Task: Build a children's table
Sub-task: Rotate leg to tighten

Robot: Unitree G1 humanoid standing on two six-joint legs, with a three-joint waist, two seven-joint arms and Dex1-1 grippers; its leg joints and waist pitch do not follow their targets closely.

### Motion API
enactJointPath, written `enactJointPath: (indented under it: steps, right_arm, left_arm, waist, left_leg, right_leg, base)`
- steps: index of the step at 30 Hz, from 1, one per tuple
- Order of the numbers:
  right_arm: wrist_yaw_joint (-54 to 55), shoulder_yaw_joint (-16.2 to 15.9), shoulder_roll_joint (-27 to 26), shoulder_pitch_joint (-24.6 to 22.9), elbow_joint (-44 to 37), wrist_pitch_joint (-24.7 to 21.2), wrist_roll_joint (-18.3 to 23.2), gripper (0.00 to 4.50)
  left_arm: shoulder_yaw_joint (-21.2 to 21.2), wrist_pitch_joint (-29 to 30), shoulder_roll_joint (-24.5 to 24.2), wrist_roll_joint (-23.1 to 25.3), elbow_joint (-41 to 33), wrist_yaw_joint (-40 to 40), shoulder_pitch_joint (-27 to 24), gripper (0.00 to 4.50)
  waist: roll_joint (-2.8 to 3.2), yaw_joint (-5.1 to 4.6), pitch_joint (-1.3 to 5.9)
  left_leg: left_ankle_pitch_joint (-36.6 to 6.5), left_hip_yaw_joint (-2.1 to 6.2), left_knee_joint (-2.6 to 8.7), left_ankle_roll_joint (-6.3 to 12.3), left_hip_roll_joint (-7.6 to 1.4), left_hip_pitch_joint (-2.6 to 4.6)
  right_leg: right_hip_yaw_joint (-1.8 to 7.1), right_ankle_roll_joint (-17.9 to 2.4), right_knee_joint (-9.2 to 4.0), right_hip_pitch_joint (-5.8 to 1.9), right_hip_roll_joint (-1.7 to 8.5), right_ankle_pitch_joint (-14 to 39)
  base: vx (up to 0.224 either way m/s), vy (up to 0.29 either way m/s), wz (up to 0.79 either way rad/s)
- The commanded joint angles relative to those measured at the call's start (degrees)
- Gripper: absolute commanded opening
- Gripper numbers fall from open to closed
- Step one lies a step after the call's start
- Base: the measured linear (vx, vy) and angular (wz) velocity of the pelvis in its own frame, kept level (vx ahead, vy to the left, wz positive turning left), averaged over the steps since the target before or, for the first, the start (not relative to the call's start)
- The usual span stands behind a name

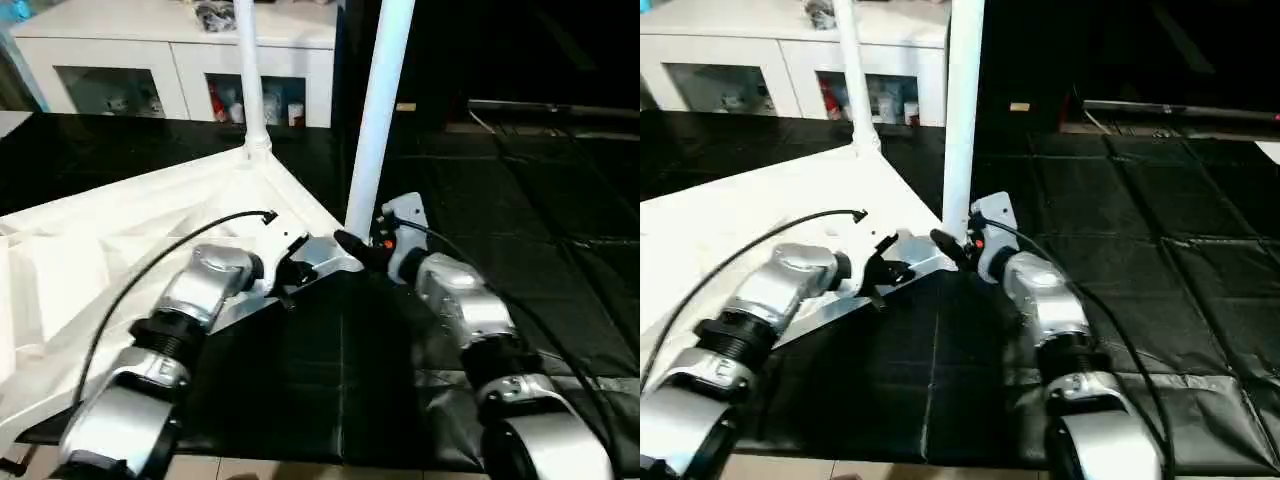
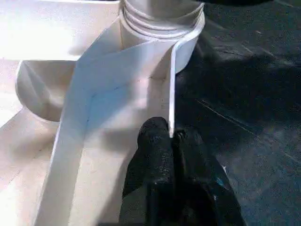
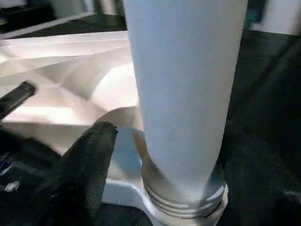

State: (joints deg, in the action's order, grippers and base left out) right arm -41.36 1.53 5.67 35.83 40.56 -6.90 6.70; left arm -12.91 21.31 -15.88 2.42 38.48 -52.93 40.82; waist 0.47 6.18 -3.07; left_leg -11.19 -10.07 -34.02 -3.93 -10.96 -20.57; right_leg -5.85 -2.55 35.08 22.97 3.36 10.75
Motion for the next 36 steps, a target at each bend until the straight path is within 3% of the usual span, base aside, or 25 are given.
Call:
enactJointPath:
  steps: [1, 7, 8, 10, 16, 20, 27, 36]
  right_arm:
    - [-9.2, -5.8, -0.01, -1.37, -0.99, -1.03, 0.81, 3.95]
    - [-17.41, -6.27, 5.2, -1.26, -1.71, 0.25, 1.18, 4.39]
    - [-19.66, -6.3, 6.45, -1.01, -1.72, 0.6, 1.41, 4.46]
    - [-24.65, -6.15, 8.64, -0.3, -1.46, 1.03, 1.92, 4.46]
    - [-33.35, -7.52, 11.95, 0.91, -1.41, 0.51, 2.81, 4.46]
    - [-38.73, -9.3, 12.99, 1.6, -1.59, -0.24, 3.27, 4.46]
    - [-41.32, -10.27, 12.2, 3.06, 0.96, 0.95, 2.91, 4.46]
    - [-44.82, -10.84, 11.35, 3.4, 2.04, -0.52, 4.06, 3.69]
  left_arm:
    - [-0.76, -2.8, -0.94, -0.34, -2.83, -2.05, 0.62, 0.0]
    - [-3.18, -6.98, -5.29, -0.12, -3.44, -10.87, -0.77, 0.0]
    - [-3.76, -7.34, -6.29, -0.1, -3.41, -13.0, -0.97, 0.0]
    - [-5.0, -9.21, -8.27, -0.26, -3.51, -17.64, -1.48, 0.0]
    - [-6.77, -11.09, -11.03, -1.32, -5.7, -24.78, -2.51, 0.0]
    - [-7.95, -12.83, -12.71, -1.51, -7.1, -28.64, -3.21, 0.0]
    - [-8.92, -14.05, -14.38, -1.67, -9.28, -32.28, -4.2, 0.0]
    - [-9.21, -13.89, -15.13, -1.82, -11.45, -33.19, -5.3, 0.0]
  waist:
    - [0.33, 0.24, 4.26]
    - [0.39, 0.38, 4.01]
    - [0.1, 0.54, 4.01]
    - [0.34, 0.74, 4.06]
    - [0.31, 1.45, 4.19]
    - [0.32, 2.03, 4.19]
    - [0.09, 2.2, 4.13]
    - [0.07, 2.35, 4.22]
  left_leg:
    - [-4.22, 1.0, 3.42, 4.81, -2.72, 0.19]
    - [-6.7, 0.92, 3.57, 3.93, -2.95, 0.27]
    - [-6.74, 0.94, 3.56, 3.73, -2.91, 0.3]
    - [-6.69, 0.9, 3.49, 3.97, -2.99, 0.3]
    - [-5.19, 0.83, 3.34, 4.47, -3.21, 0.31]
    - [-5.5, 0.8, 3.31, 4.62, -3.19, 0.3]
    - [-6.34, 0.83, 3.42, 3.59, -3.34, 0.39]
    - [-5.53, 0.85, 3.33, 3.88, -3.33, 0.25]
  right_leg:
    - [3.75, -12.07, -3.62, -3.8, 5.88, 3.57]
    - [3.73, -11.41, -4.07, -3.66, 5.88, 8.31]
    - [3.71, -11.16, -4.16, -3.76, 5.87, 8.84]
    - [3.74, -11.3, -4.05, -3.57, 5.92, 9.0]
    - [3.77, -12.34, -3.55, -3.42, 5.88, 6.24]
    - [3.7, -12.36, -3.58, -3.31, 5.88, 6.7]
    - [3.72, -12.23, -3.59, -3.1, 5.96, 8.99]
    - [3.72, -11.8, -3.42, -3.16, 5.97, 8.3]
  base:
    - [0.0, 0.0, 0.0]
    - [0.0, 0.0, 0.0]
    - [0.0, 0.0, 0.0]
    - [0.0, 0.0, 0.0]
    - [0.0, 0.0, 0.0]
    - [0.0, 0.0, 0.0]
    - [0.0, 0.0, 0.0]
    - [0.0, 0.0, 0.0]
